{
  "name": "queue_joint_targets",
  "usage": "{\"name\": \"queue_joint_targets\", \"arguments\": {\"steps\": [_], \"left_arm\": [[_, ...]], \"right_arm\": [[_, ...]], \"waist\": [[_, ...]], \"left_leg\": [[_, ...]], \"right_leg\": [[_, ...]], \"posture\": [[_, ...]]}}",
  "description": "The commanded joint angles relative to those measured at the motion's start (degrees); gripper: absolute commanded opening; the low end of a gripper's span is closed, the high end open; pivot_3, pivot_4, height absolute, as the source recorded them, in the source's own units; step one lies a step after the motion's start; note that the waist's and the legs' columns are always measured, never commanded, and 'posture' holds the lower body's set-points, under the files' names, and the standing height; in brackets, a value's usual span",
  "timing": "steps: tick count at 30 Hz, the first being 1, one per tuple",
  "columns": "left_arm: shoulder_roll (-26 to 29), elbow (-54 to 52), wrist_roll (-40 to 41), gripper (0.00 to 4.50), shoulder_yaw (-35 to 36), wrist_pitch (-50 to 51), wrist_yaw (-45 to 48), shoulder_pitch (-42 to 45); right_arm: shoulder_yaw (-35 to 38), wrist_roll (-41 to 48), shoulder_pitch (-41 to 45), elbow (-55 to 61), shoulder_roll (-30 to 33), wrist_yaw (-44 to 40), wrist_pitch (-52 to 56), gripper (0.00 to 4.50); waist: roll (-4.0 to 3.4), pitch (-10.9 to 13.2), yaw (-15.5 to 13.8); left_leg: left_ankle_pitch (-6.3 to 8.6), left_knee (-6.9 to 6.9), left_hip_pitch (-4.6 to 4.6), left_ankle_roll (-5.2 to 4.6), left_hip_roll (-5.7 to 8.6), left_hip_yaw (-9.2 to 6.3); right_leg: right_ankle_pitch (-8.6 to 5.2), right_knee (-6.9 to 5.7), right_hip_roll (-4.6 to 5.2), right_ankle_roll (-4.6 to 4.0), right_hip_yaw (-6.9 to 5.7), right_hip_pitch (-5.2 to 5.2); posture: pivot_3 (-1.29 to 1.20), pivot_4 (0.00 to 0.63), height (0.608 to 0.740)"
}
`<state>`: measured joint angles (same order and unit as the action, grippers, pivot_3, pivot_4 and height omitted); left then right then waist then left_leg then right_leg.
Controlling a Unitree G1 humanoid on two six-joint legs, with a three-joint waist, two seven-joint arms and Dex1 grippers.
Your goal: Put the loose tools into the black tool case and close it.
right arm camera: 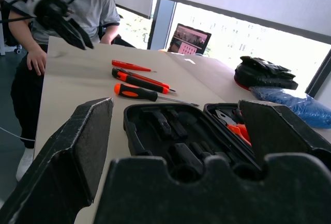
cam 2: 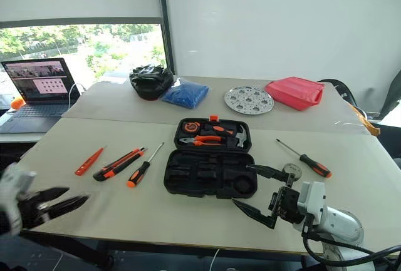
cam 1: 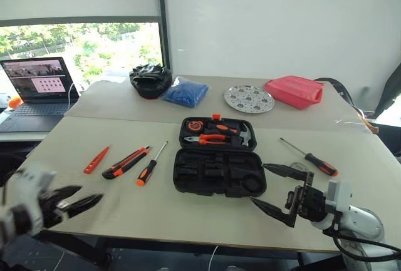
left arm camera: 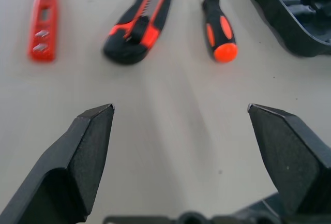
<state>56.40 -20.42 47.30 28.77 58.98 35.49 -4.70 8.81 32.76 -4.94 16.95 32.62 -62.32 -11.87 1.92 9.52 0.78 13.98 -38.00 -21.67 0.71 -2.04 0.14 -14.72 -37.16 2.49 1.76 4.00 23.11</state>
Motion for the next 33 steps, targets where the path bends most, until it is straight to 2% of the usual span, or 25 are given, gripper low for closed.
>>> {"name": "queue_joint_targets", "arguments": {"steps": [1,6,12,14,15,20,21,23,27,30,33], "left_arm": [[-3.38,3.48,-2.84,4.44,-9.96,9.42,-10.77,15.11],[-8.94,6.07,-4.47,4.44,-19.37,16.84,-13.78,27.19],[-10.93,9.95,-8.26,4.44,-24.27,18.54,-14.00,31.63],[-12.31,11.08,-9.31,3.92,-24.95,16.25,-13.36,31.98],[-13.19,11.36,-9.32,3.79,-24.69,15.32,-12.89,31.94],[-12.02,11.35,-11.71,1.99,-24.34,13.10,-11.24,28.79],[-11.76,11.30,-11.92,1.50,-24.04,12.75,-10.75,28.25],[-10.96,11.29,-12.62,0.87,-22.99,10.79,-9.50,26.91],[-10.40,11.17,-13.05,0.83,-18.74,-0.70,-3.60,24.21],[-8.87,11.32,-14.54,0.83,-16.98,-14.48,6.00,23.03],[-8.86,12.78,-13.64,0.83,-18.58,-19.97,13.54,28.01]], "right_arm": [[1.19,0.81,-0.24,0.48,0.57,-0.66,-0.25,4.50],[1.28,0.16,-1.28,-0.13,-0.08,-0.85,-1.27,4.50],[2.01,-0.46,-2.48,-0.02,-0.86,-0.06,-2.23,4.50],[2.28,-0.74,-3.47,-0.15,-1.15,-0.16,-2.94,4.50],[2.34,-0.89,-3.84,-0.21,-1.26,-0.19,-3.22,4.50],[2.85,-1.34,-5.02,0.17,-1.47,0.42,-4.01,4.50],[2.94,-1.36,-5.28,0.19,-1.44,0.42,-4.17,4.50],[3.11,-1.41,-6.22,0.24,-1.39,0.35,-4.59,4.50],[3.49,-1.64,-8.03,0.51,-1.54,0.51,-5.13,4.50],[4.24,-1.64,-9.65,1.24,-1.47,0.92,-5.28,4.50],[6.57,-1.79,-11.42,1.92,-0.86,2.13,-5.31,4.50]], "waist": [[-0.02,0.01,0.26],[0.01,0.01,1.25],[0.02,0.02,1.45],[0.01,0.02,1.40],[0.01,0.02,1.36],[0.01,0.02,1.23],[0.01,0.02,1.23],[0.00,0.02,1.30],[0.00,0.02,1.52],[0.02,0.02,1.25],[0.02,0.03,0.47]], "left_leg": [[0.02,0.04,0.00,-0.01,-0.02,0.02],[0.09,0.07,-0.23,0.09,0.05,-0.10],[0.09,0.07,-0.34,0.09,0.08,-0.13],[0.08,0.07,-0.30,0.11,0.09,-0.14],[0.07,0.07,-0.28,0.12,0.10,-0.13],[0.04,0.07,-0.23,0.15,0.12,-0.13],[0.04,0.07,-0.24,0.15,0.12,-0.13],[0.05,0.07,-0.22,0.15,0.10,-0.13],[0.05,0.07,-0.21,0.15,0.09,-0.13],[0.03,0.07,-0.26,0.17,0.09,-0.14],[0.03,0.07,-0.28,0.17,0.12,-0.12]], "right_leg": [[0.10,0.02,-0.01,-0.19,0.03,0.04],[0.23,-0.04,-0.01,-0.39,0.01,0.20],[0.22,-0.01,0.00,-0.38,-0.01,0.27],[0.23,-0.04,0.00,-0.38,-0.01,0.25],[0.23,-0.04,0.01,-0.38,-0.01,0.23],[0.23,-0.03,0.02,-0.36,0.00,0.17],[0.23,-0.03,0.02,-0.36,-0.01,0.17],[0.23,-0.03,0.02,-0.36,-0.01,0.17],[0.23,-0.04,0.01,-0.37,0.00,0.17],[0.24,-0.03,0.02,-0.37,-0.03,0.19],[0.24,0.02,0.05,-0.37,-0.03,0.18]], "posture": [[0.00,0.150,0.740],[0.00,0.150,0.740],[0.00,0.150,0.740],[0.00,0.150,0.740],[0.00,0.150,0.740],[0.00,0.150,0.740],[0.00,0.150,0.740],[0.00,0.150,0.740],[0.00,0.150,0.740],[0.00,0.150,0.740],[0.00,0.150,0.740]]}}
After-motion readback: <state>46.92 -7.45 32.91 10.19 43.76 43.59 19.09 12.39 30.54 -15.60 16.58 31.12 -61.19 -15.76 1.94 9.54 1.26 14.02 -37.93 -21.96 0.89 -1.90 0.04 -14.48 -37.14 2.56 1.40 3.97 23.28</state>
